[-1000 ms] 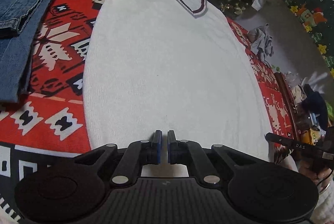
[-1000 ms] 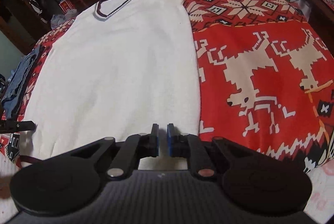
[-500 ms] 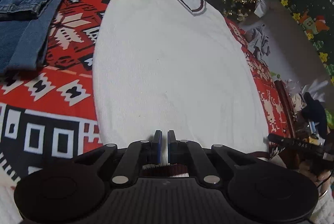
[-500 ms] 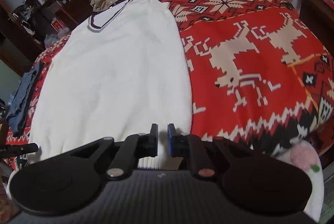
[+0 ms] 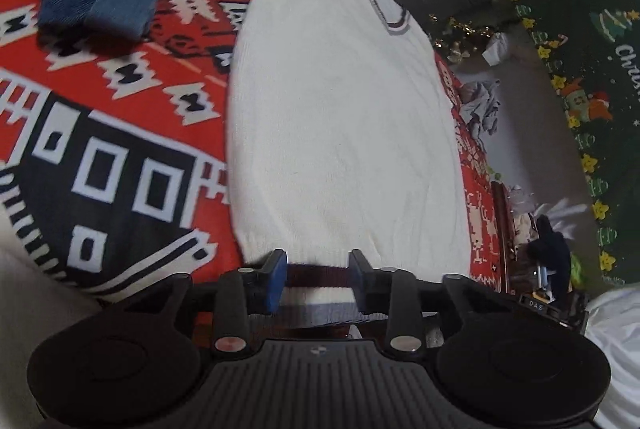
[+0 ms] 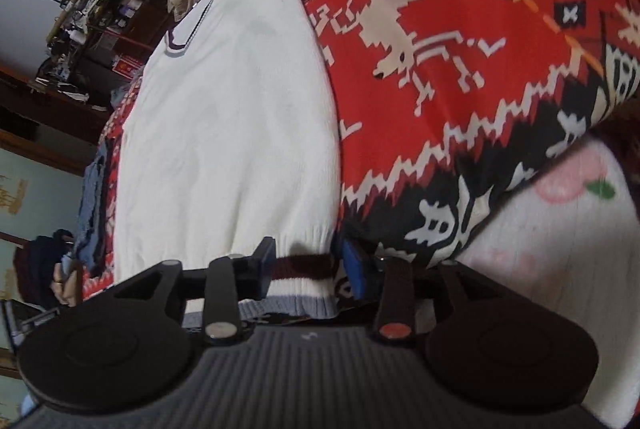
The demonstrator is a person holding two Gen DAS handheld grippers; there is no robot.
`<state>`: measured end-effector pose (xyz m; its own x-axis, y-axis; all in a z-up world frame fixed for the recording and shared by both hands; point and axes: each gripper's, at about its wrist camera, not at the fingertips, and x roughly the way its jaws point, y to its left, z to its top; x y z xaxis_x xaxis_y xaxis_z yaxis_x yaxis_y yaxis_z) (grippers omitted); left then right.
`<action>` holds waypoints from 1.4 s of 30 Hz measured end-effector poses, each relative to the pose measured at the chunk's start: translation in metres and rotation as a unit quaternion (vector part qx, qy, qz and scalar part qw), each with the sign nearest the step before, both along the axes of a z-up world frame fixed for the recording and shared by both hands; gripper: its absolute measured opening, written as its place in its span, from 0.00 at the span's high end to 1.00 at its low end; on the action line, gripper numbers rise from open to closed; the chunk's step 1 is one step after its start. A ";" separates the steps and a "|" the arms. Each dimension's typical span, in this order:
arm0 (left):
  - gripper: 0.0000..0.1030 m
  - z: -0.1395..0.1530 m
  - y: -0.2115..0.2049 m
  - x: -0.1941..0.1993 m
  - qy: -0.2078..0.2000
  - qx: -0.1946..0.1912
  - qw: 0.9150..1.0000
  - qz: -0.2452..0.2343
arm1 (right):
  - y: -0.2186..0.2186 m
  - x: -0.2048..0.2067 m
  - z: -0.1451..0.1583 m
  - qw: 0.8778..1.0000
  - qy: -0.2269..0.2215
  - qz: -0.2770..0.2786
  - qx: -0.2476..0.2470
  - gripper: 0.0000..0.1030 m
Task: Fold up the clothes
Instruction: 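Grasp the ribbed vest hem with both grippers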
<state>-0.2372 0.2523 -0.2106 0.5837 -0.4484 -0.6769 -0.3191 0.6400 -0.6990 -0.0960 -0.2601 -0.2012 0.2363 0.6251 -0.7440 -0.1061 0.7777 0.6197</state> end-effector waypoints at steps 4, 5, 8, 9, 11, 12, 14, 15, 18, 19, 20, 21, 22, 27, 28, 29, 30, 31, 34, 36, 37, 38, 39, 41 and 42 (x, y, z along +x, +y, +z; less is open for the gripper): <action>0.66 -0.007 0.009 -0.003 0.000 -0.037 0.999 0.013 | -0.007 -0.004 -0.012 0.999 0.026 -0.002 0.026 0.51; 0.66 -0.007 0.011 -0.004 0.000 -0.043 0.999 0.015 | -0.008 -0.004 -0.014 0.999 0.030 -0.003 0.031 0.51; 0.66 -0.003 0.011 -0.008 -0.001 -0.033 0.999 0.020 | -0.013 -0.007 -0.018 0.998 0.037 -0.005 0.040 0.51; 0.66 -0.002 0.010 -0.008 -0.002 -0.029 0.999 0.023 | -0.014 -0.008 -0.019 0.998 0.038 -0.006 0.041 0.50; 0.66 -0.002 0.010 -0.009 0.001 -0.031 0.999 0.023 | -0.014 -0.006 -0.020 0.998 0.041 -0.008 0.047 0.49; 0.66 -0.004 0.009 -0.010 0.005 -0.035 0.999 0.023 | -0.015 -0.006 -0.021 0.998 0.042 -0.008 0.049 0.49; 0.66 -0.005 0.006 -0.011 0.014 -0.032 0.999 0.022 | -0.014 -0.007 -0.022 0.998 0.046 -0.007 0.051 0.48; 0.65 -0.004 0.005 -0.012 0.018 -0.026 0.999 0.023 | -0.014 -0.007 -0.023 0.998 0.047 -0.006 0.052 0.48; 0.55 0.000 0.006 -0.015 0.019 0.007 0.999 0.038 | -0.009 -0.006 -0.023 0.997 0.050 0.000 0.059 0.46; 0.55 0.001 0.008 -0.016 0.016 0.012 0.999 0.043 | -0.009 -0.004 -0.023 0.997 0.052 0.000 0.064 0.45; 0.55 0.002 0.010 -0.016 0.011 0.013 0.999 0.046 | -0.009 -0.003 -0.023 0.996 0.054 -0.001 0.069 0.44; 0.55 0.002 0.011 -0.016 0.005 0.009 0.999 0.049 | -0.009 -0.002 -0.024 0.996 0.056 -0.002 0.074 0.44; 0.53 0.003 0.013 -0.016 -0.001 0.006 0.999 0.051 | -0.009 -0.001 -0.024 0.995 0.059 -0.003 0.079 0.44; 0.50 -0.004 0.007 -0.009 0.005 -0.006 0.999 0.039 | -0.011 0.004 -0.022 0.990 0.065 -0.007 0.125 0.44; 0.50 -0.006 0.006 -0.008 0.007 -0.015 0.999 0.037 | -0.011 0.004 -0.021 0.989 0.066 -0.008 0.135 0.44; 0.50 -0.009 0.005 -0.007 0.011 -0.025 0.999 0.036 | -0.011 0.004 -0.021 0.989 0.066 -0.006 0.135 0.44; 0.50 -0.011 0.005 -0.006 0.014 -0.033 0.999 0.036 | -0.010 0.004 -0.022 0.989 0.065 -0.004 0.132 0.44; 0.50 -0.014 0.005 -0.005 0.017 -0.037 0.998 0.036 | -0.009 0.003 -0.022 0.990 0.065 -0.001 0.129 0.44; 0.50 -0.018 0.005 -0.004 0.020 -0.049 0.998 0.037 | -0.001 0.003 -0.024 0.990 0.063 0.004 0.129 0.44; 0.50 -0.017 0.006 -0.005 0.013 -0.056 0.998 0.036 | 0.003 0.002 -0.024 0.989 0.063 0.004 0.132 0.44; 0.50 -0.016 0.006 -0.006 0.007 -0.060 0.997 0.037 | 0.004 0.003 -0.025 0.989 0.064 0.003 0.136 0.44; 0.50 -0.014 0.006 -0.007 0.001 -0.064 0.997 0.039 | 0.004 0.003 -0.025 0.988 0.065 0.002 0.138 0.44; 0.50 -0.013 0.007 -0.009 -0.009 -0.070 0.997 0.041 | 0.004 0.003 -0.024 0.988 0.065 0.002 0.139 0.44; 0.50 -0.008 0.008 -0.013 -0.035 -0.088 0.995 0.042 | 0.006 0.003 -0.022 0.988 0.062 0.005 0.143 0.44; 0.50 -0.007 0.009 -0.014 -0.045 -0.094 0.994 0.042 | 0.007 0.003 -0.021 0.988 0.060 0.006 0.145 0.44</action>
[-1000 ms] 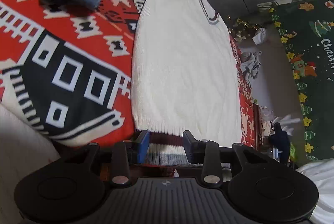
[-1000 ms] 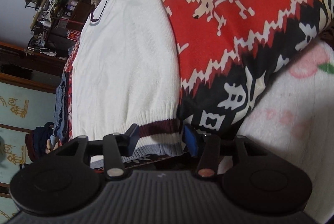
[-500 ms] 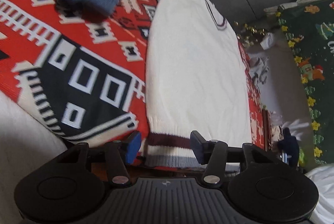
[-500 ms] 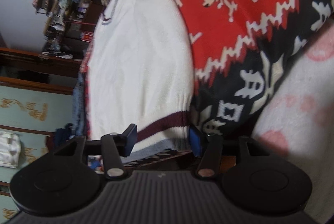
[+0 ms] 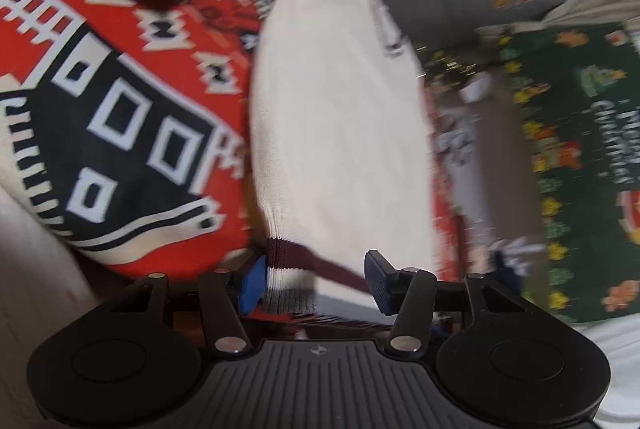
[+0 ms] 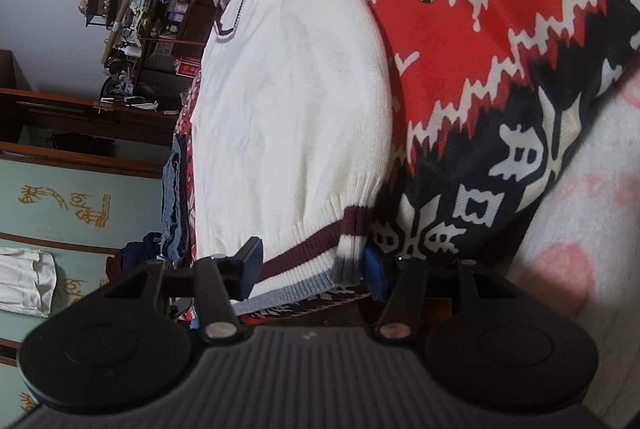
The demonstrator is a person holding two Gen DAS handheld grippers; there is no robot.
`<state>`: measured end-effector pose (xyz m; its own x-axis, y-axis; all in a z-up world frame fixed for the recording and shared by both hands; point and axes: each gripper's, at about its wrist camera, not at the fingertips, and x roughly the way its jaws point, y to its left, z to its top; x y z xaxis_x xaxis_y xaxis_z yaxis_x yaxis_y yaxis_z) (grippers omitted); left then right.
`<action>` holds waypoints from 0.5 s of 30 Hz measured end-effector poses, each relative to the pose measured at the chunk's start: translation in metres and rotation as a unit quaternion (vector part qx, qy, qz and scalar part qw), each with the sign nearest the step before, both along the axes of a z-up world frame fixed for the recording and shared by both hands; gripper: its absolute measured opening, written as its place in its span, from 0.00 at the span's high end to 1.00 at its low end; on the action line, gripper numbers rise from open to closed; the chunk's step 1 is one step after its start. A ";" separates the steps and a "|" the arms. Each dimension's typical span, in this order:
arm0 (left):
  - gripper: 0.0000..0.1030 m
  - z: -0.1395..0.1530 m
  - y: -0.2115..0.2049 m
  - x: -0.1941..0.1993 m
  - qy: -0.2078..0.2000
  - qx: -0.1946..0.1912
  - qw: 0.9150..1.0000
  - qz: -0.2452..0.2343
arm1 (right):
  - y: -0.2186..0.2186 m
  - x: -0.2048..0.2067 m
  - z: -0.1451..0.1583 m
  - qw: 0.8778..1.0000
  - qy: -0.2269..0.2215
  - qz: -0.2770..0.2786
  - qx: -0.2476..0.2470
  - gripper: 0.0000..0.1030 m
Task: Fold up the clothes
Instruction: 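Grasp the ribbed vest hem with both grippers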
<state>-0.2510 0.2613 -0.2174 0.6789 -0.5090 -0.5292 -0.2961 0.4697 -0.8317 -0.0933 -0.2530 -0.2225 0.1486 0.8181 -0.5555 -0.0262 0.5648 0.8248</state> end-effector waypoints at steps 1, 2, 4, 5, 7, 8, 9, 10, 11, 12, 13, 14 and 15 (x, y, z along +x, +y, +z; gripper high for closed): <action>0.50 0.000 0.000 0.000 -0.003 -0.002 1.000 0.001 | -0.001 -0.001 0.001 1.000 -0.002 0.000 0.004 0.44; 0.50 -0.001 0.001 0.001 -0.001 -0.004 1.000 0.002 | -0.003 -0.001 0.002 1.000 -0.003 -0.001 0.010 0.44; 0.53 -0.004 0.001 0.001 0.001 -0.007 1.000 0.007 | -0.009 0.000 0.004 1.000 -0.002 -0.005 0.021 0.44; 0.63 -0.005 0.001 0.001 0.002 -0.005 1.000 0.011 | -0.012 0.000 0.004 1.000 0.000 -0.008 0.024 0.44; 0.70 -0.004 -0.001 0.002 -0.004 0.000 1.000 0.017 | -0.012 0.001 0.002 1.000 0.004 -0.014 0.024 0.45; 0.71 -0.003 -0.001 0.002 -0.009 0.001 1.000 0.018 | -0.012 0.002 0.001 1.000 0.005 -0.016 0.024 0.45; 0.71 -0.002 -0.002 0.003 -0.014 0.000 1.000 0.018 | -0.011 0.001 0.001 1.000 0.003 -0.018 0.022 0.46; 0.71 -0.001 -0.003 0.004 -0.015 0.002 1.000 0.016 | -0.009 0.001 0.001 1.000 0.001 -0.019 0.018 0.50; 0.71 -0.002 -0.005 0.007 -0.008 0.008 1.000 0.010 | -0.007 0.000 0.001 1.000 -0.002 -0.019 0.013 0.52; 0.71 -0.003 -0.007 0.009 0.003 0.016 1.000 0.004 | -0.005 0.000 0.001 1.000 -0.004 -0.019 0.006 0.57; 0.71 -0.005 -0.010 0.012 0.013 0.022 1.000 -0.002 | -0.003 0.000 0.001 1.000 -0.006 -0.019 -0.001 0.60; 0.71 -0.007 -0.011 0.014 0.021 0.025 0.999 -0.006 | -0.002 0.000 0.000 1.000 -0.005 -0.019 -0.006 0.62; 0.71 -0.008 -0.012 0.015 0.025 0.026 0.999 -0.007 | -0.002 0.001 -0.001 1.000 -0.003 -0.021 -0.010 0.64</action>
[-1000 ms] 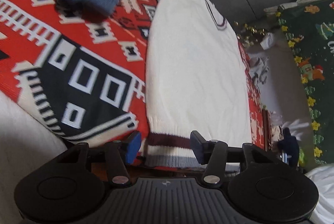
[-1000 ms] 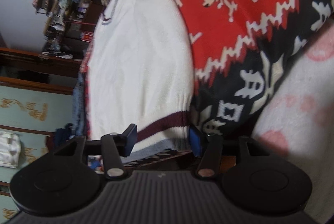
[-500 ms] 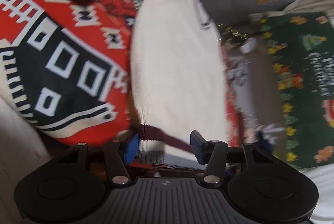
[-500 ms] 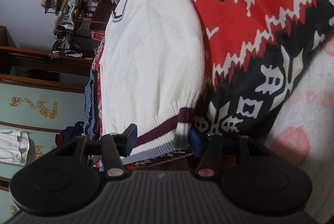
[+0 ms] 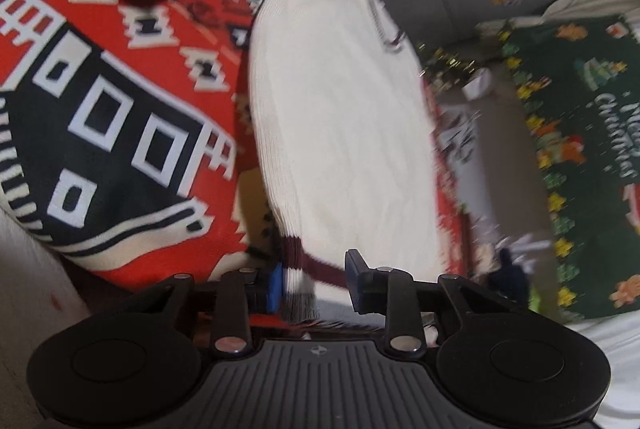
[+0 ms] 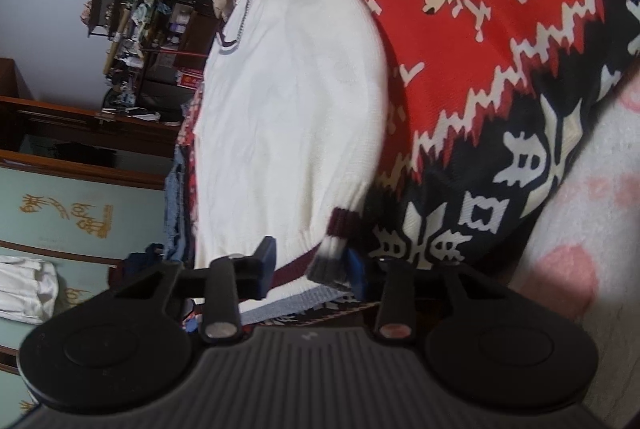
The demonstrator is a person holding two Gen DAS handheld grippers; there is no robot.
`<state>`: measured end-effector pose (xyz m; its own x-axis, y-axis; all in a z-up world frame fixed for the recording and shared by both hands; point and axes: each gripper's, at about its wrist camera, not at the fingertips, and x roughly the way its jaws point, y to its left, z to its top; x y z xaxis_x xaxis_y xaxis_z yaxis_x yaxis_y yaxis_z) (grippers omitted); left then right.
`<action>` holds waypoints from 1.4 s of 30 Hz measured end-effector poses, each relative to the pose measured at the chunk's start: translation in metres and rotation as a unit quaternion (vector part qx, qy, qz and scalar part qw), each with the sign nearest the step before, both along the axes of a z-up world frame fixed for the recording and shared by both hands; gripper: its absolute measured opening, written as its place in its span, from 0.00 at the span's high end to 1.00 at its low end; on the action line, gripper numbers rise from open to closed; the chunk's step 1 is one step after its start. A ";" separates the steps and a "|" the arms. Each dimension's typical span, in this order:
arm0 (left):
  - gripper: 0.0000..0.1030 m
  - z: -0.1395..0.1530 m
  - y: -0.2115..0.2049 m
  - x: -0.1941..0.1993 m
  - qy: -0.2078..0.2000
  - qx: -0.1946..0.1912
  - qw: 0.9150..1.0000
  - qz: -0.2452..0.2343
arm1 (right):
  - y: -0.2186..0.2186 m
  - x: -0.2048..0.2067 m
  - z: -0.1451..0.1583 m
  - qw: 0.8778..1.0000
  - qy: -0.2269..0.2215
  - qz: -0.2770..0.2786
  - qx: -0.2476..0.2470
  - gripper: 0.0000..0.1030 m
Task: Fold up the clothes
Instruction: 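Grasp the ribbed vest hem with both grippers, then lift the held hem and fold it toward the neckline with both grippers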
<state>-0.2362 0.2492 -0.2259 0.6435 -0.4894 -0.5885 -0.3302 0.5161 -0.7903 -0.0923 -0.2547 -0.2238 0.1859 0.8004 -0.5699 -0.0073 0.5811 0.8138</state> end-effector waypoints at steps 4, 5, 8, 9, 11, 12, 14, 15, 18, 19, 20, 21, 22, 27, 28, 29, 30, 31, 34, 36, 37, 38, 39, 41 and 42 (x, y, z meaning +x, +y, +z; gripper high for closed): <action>0.71 0.001 0.005 -0.004 -0.004 0.000 1.000 0.021 | -0.005 0.003 -0.003 1.000 0.003 -0.025 -0.014 0.64; 0.71 0.002 0.006 -0.006 -0.004 0.005 1.000 0.031 | -0.007 0.004 -0.002 0.999 0.001 -0.030 -0.015 0.64; 0.88 0.002 0.010 -0.009 -0.012 -0.009 0.999 0.042 | -0.005 0.007 -0.002 0.999 -0.001 -0.030 -0.018 0.90; 0.93 0.002 0.011 -0.010 -0.015 -0.016 0.999 0.043 | -0.003 0.008 -0.002 0.999 0.001 -0.028 -0.021 0.91; 0.93 0.003 0.012 -0.011 -0.017 -0.017 0.999 0.047 | 0.001 0.009 -0.001 0.999 -0.002 -0.024 -0.026 0.92; 0.93 0.004 0.011 -0.011 -0.017 -0.015 0.999 0.047 | 0.001 0.008 0.000 0.999 -0.004 -0.024 -0.029 0.92; 0.93 0.004 0.009 -0.008 -0.014 -0.012 0.999 0.045 | -0.003 0.009 0.001 0.999 -0.004 -0.028 -0.032 0.91; 0.93 0.003 0.008 -0.007 -0.011 -0.012 0.999 0.042 | -0.006 0.010 0.001 0.999 -0.004 -0.030 -0.033 0.90; 0.80 -0.002 0.006 -0.001 0.008 -0.009 1.000 0.021 | -0.005 0.011 -0.002 0.999 0.002 -0.027 -0.034 0.71; 0.80 -0.003 0.004 0.002 0.012 -0.005 1.000 0.015 | -0.003 0.011 -0.004 0.999 0.005 -0.022 -0.035 0.69; 0.81 -0.002 0.002 0.003 0.013 0.001 1.000 0.011 | 0.000 0.011 -0.006 0.999 0.007 -0.016 -0.036 0.69; 0.81 -0.001 0.001 0.005 0.015 0.007 1.000 0.008 | 0.003 0.011 -0.006 0.999 0.005 -0.014 -0.039 0.69; 0.84 0.000 -0.001 0.006 0.017 0.014 1.000 0.007 | 0.006 0.011 -0.006 0.999 0.001 -0.013 -0.044 0.73; 0.94 0.015 0.001 -0.001 0.033 0.076 0.995 0.047 | 0.011 0.012 0.001 0.994 -0.007 -0.034 -0.101 0.94; 0.94 0.021 0.004 -0.004 0.035 0.091 0.993 0.059 | 0.009 0.012 0.005 0.992 -0.009 -0.041 -0.116 0.94; 0.94 0.025 0.007 -0.007 0.038 0.099 0.992 0.070 | 0.007 0.012 0.009 0.990 -0.011 -0.049 -0.132 0.94; 0.94 0.029 0.010 -0.009 0.040 0.100 0.991 0.079 | 0.004 0.013 0.014 0.988 -0.015 -0.059 -0.139 0.94; 0.94 0.030 0.010 -0.008 0.044 0.100 0.991 0.080 | 0.000 0.013 0.019 0.987 -0.018 -0.070 -0.141 0.94; 0.94 0.037 0.006 0.001 0.062 0.113 0.989 0.069 | 0.002 0.016 0.029 0.985 -0.021 -0.081 -0.149 0.94; 0.94 0.050 0.004 0.000 0.062 0.123 0.988 0.068 | 0.007 0.017 0.037 0.983 -0.025 -0.085 -0.158 0.94; 0.94 0.058 0.006 -0.003 0.061 0.127 0.987 0.073 | 0.010 0.018 0.042 0.982 -0.028 -0.087 -0.163 0.95; 0.94 0.064 0.007 -0.005 0.065 0.130 0.986 0.076 | 0.003 0.016 0.047 0.982 -0.026 -0.095 -0.160 0.95; 0.94 0.068 0.008 -0.006 0.073 0.130 0.986 0.079 | -0.007 0.014 0.053 0.982 -0.024 -0.106 -0.154 0.95; 0.94 0.063 0.008 -0.004 0.086 0.131 0.985 0.072 | -0.014 0.013 0.054 0.982 -0.007 -0.118 -0.147 0.95; 0.94 0.056 0.007 -0.001 0.100 0.136 0.983 0.066 | -0.013 0.013 0.049 0.981 -0.003 -0.117 -0.156 0.95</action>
